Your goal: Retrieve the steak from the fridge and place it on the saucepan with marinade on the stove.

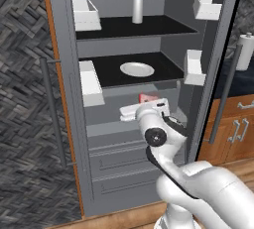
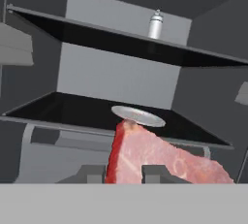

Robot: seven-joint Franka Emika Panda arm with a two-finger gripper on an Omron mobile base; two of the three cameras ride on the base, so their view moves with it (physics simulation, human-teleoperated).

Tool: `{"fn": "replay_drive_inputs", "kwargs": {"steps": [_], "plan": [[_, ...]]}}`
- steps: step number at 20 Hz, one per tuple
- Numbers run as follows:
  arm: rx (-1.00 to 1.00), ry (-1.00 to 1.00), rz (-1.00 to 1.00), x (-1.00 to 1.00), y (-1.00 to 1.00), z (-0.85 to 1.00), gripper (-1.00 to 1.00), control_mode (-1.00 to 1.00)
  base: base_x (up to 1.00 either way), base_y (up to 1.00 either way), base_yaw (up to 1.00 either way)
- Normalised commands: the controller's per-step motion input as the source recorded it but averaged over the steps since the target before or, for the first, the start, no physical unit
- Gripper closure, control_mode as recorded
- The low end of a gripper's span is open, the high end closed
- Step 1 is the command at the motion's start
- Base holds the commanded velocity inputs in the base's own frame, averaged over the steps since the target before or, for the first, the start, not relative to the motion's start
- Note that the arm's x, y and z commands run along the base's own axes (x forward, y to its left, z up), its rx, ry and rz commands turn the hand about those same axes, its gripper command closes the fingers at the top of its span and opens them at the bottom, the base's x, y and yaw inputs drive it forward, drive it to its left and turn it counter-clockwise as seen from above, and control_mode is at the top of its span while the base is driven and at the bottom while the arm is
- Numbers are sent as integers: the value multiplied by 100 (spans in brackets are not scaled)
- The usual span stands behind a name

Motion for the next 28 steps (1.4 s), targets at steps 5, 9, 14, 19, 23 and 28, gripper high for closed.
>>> {"fn": "replay_drive_inputs", "kwargs": {"steps": [5,9,14,19,23,28], "plan": [[-11,53,-10,-82,31,100,100,-100,0,0,0],[-12,57,-11,-80,23,89,100,-100,0,0,0],[-13,42,-6,-96,9,27,100,-100,0,0,0],[-1,1,0,-23,0,-2,100,-100,0,0,0],[0,0,0,0,0,0,100,-100,0,0,0],[0,-1,0,-2,0,0,100,-100,0,0,0]]}}
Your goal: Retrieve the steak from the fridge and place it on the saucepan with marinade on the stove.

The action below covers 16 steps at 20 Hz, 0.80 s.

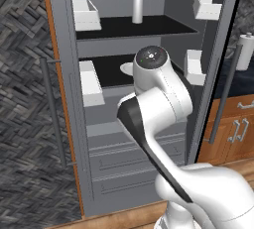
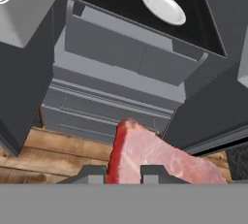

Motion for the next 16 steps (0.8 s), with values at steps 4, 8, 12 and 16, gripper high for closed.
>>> {"fn": "replay_drive_inputs", "kwargs": {"steps": [4,8,12,16], "plan": [[0,0,0,-1,0,0,100,-100,0,0,0],[0,0,0,-4,0,0,100,-100,0,0,0],[0,0,4,-66,-28,-2,100,-100,0,0,0],[0,0,22,-95,-34,-2,100,-100,0,0,0]]}}
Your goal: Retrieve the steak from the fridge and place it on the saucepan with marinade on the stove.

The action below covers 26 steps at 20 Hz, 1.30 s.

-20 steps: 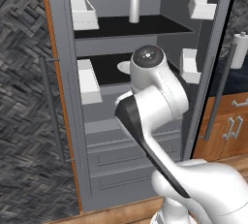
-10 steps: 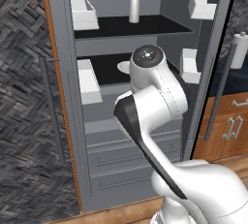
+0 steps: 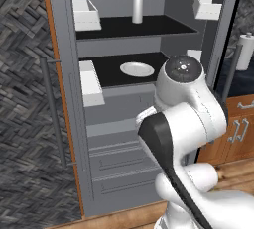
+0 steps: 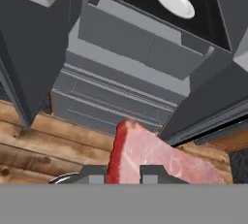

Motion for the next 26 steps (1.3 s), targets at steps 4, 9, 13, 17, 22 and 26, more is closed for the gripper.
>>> {"fn": "replay_drive_inputs", "kwargs": {"steps": [4,9,13,17,22,26], "plan": [[0,0,36,-100,-28,0,100,-100,0,0,0],[0,-1,37,-72,-17,0,100,-100,0,0,0],[0,-33,8,0,-24,0,100,-100,0,0,0],[0,-36,-1,48,-1,0,100,-100,0,0,0],[0,-29,-3,61,0,0,100,-100,0,0,0],[0,-19,-5,43,0,0,100,-100,0,0,0]]}}
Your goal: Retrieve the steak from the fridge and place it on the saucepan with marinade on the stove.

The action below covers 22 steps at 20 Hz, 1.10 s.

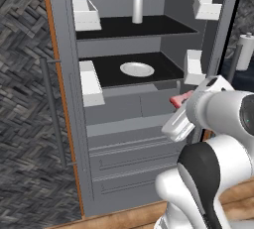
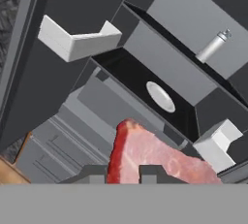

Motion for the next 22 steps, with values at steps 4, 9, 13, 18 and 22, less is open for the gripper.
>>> {"fn": "replay_drive_inputs", "kwargs": {"steps": [4,9,13,18,22], "plan": [[0,-7,-2,12,0,0,100,-100,0,0,0],[0,0,0,0,0,0,100,-100,0,0,0],[0,0,0,0,0,0,100,-100,0,0,0],[0,0,5,0,0,0,100,-100,0,0,0],[0,0,0,0,0,0,100,100,-52,-9,45]]}}
